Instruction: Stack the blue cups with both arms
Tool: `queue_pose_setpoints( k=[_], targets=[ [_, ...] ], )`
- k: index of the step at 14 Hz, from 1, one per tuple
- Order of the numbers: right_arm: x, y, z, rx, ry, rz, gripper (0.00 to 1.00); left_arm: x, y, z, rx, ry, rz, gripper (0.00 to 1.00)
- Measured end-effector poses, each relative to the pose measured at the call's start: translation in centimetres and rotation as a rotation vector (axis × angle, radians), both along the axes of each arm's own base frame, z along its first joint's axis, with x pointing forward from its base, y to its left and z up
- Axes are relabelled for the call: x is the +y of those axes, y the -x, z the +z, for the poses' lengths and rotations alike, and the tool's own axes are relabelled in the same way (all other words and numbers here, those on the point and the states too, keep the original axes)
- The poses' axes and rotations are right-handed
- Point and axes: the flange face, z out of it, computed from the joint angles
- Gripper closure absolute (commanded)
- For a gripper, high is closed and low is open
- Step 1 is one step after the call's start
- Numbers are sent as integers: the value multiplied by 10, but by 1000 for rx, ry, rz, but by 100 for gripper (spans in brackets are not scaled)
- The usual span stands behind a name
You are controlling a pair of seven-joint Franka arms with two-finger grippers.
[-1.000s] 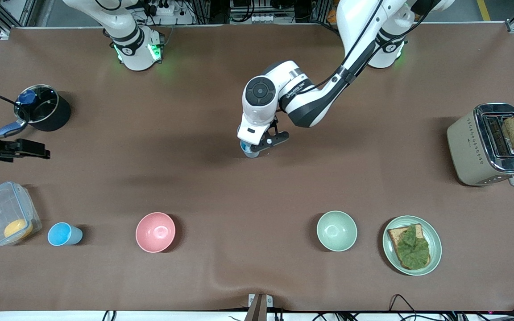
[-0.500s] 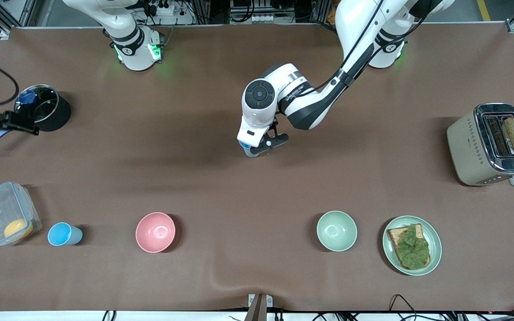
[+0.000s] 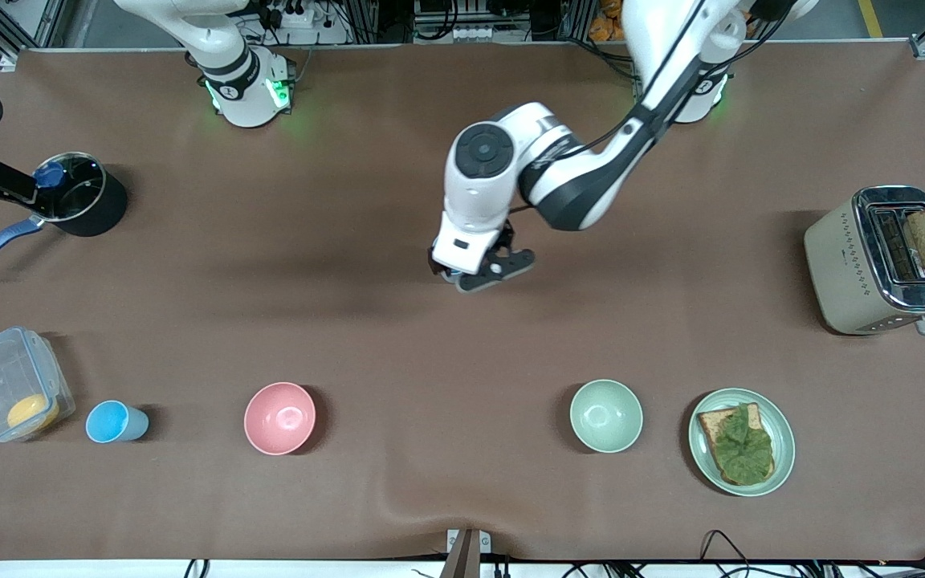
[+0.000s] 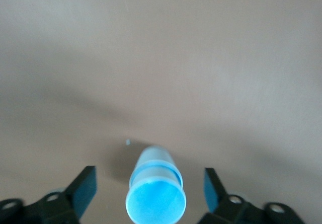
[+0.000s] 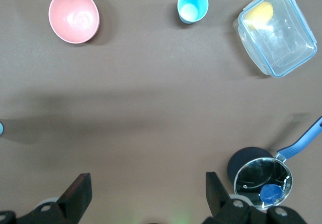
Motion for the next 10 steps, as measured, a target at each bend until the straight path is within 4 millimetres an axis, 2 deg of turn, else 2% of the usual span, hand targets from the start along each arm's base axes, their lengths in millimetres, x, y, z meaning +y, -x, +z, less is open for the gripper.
queue_pose_setpoints(
  k=[2, 5, 7, 10],
  targets=[
    [-3, -4, -1, -33, -13, -7, 0, 43, -27, 34, -23, -26, 32, 0],
    [-4, -9, -6, -60, -13, -10, 0, 126, -68, 72, -31, -64, 29, 0],
    [-3, -10, -8, -54, -11, -9, 0, 187, -91, 90, -16, -94, 36, 0],
    [-3, -12, -17, -29, -8, -7, 0, 276, -109, 111, 37, -129, 67, 0]
  ],
)
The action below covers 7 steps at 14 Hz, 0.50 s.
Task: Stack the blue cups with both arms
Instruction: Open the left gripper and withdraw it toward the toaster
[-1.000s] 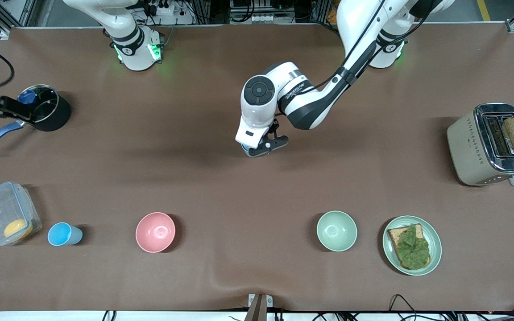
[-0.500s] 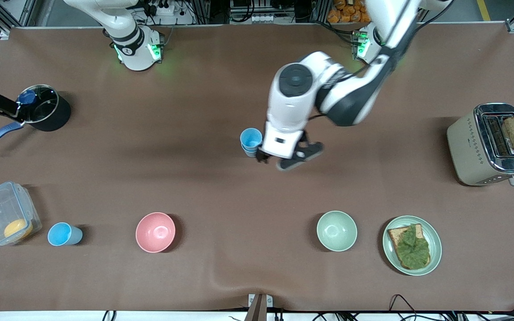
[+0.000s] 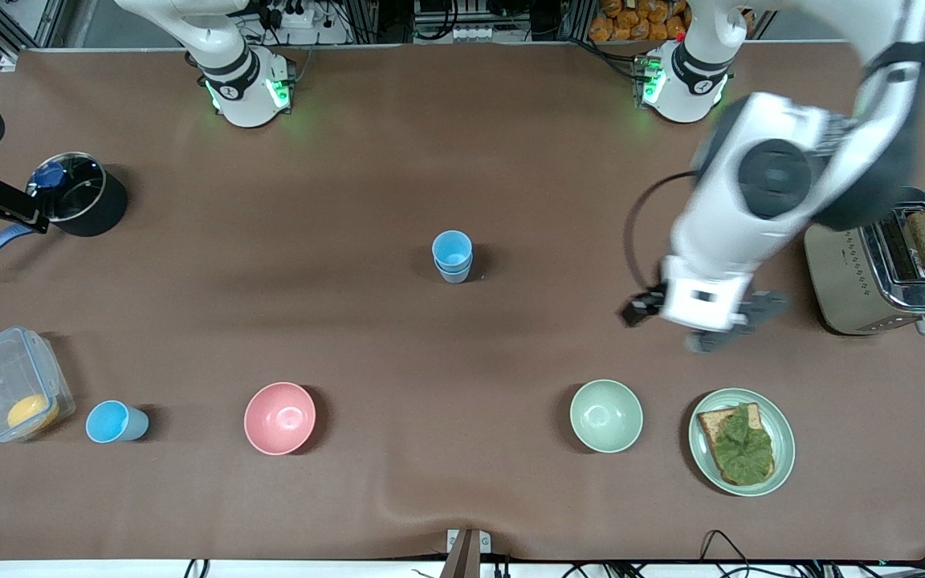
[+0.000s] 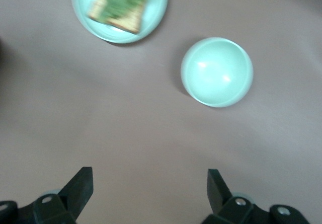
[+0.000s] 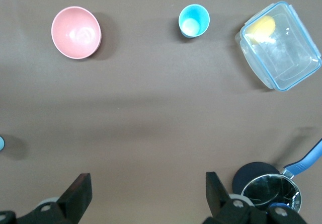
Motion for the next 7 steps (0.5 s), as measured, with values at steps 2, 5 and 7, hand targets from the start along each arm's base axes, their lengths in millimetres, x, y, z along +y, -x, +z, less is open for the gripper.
queue_pose_setpoints(
  k=[2, 5, 7],
  targets=[
    [3, 0, -4, 16, -1, 5, 0, 43, -3, 10, 47, 36, 42, 0],
    [7, 1, -5, 27, -3, 13, 0, 63, 12, 20, 79, 72, 76, 0],
    [9, 1, -4, 28, -3, 17, 0, 63, 26, 28, 75, 60, 26, 0]
  ],
)
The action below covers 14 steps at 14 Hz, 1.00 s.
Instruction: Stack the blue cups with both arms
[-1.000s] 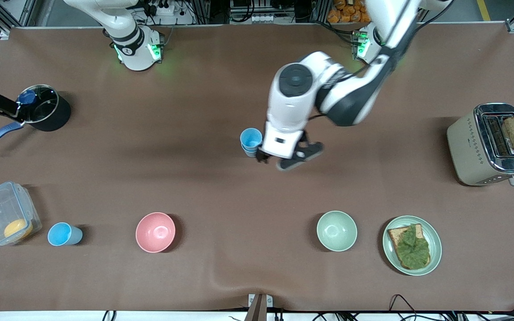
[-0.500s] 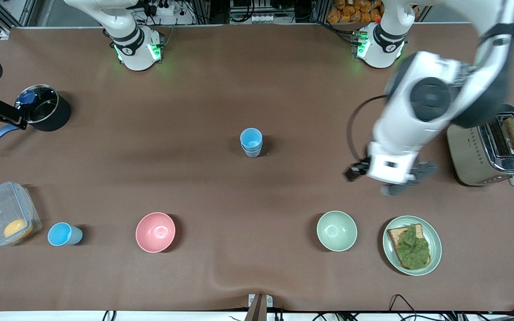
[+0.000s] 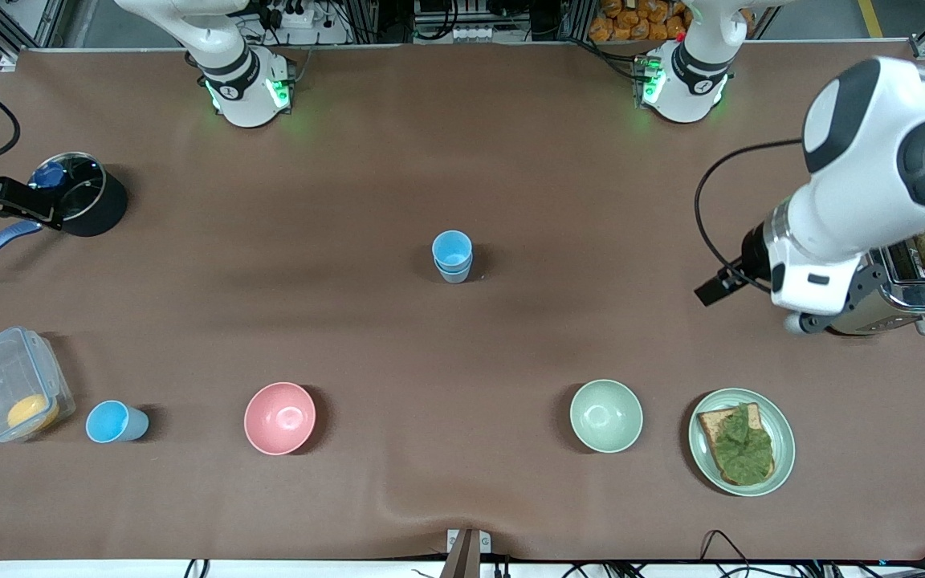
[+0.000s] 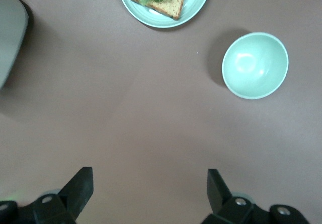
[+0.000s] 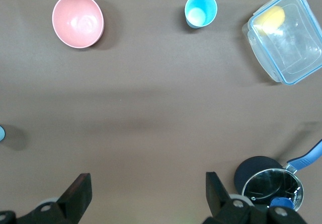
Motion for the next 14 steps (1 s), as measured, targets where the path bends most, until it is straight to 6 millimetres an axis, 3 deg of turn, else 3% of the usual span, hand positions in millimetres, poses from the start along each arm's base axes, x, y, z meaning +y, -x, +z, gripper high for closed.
queue_pose_setpoints(
  k=[4, 7, 11, 14],
  targets=[
    [1, 1, 0, 6, -1, 2, 0, 35, 16, 28, 4, -10, -156, 0],
    [1, 1, 0, 7, -1, 2, 0, 50, 26, 39, 27, -12, -301, 0],
    [1, 1, 0, 7, -1, 3, 0, 47, 50, 69, 41, -23, -440, 0],
    [2, 1, 0, 7, -1, 3, 0, 49, 61, 80, 58, -21, -522, 0]
  ],
)
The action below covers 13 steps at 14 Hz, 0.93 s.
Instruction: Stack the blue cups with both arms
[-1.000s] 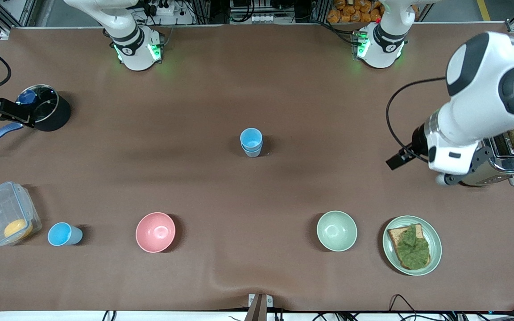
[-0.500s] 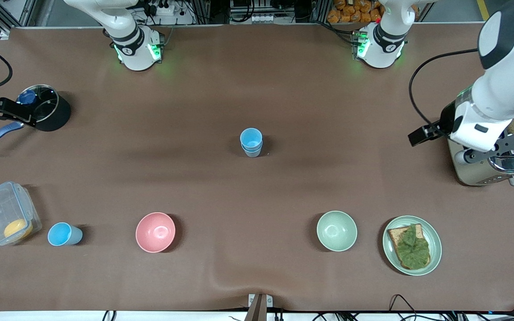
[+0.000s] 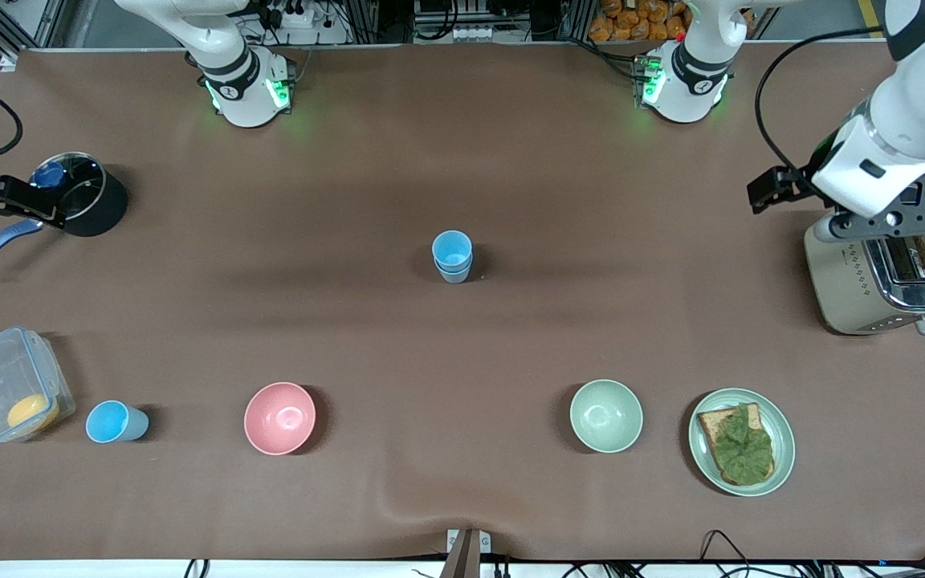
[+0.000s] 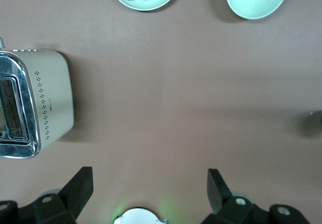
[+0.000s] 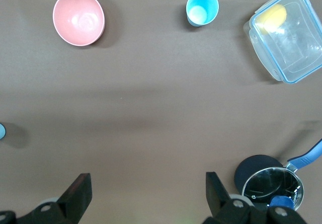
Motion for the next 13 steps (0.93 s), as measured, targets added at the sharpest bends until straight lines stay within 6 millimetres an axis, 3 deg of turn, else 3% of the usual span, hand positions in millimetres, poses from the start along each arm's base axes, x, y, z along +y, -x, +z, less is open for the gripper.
queue_pose_setpoints(
  k=[3, 9, 13],
  targets=[
    [0, 0, 0, 1, 0, 1, 0, 23, -2, 7, -2, 12, -70, 0],
    [1, 0, 0, 1, 0, 1, 0, 63, -7, 19, -20, 53, 3, 0],
    [1, 0, 0, 2, 0, 2, 0, 77, -8, 20, -24, 54, 30, 0]
  ],
)
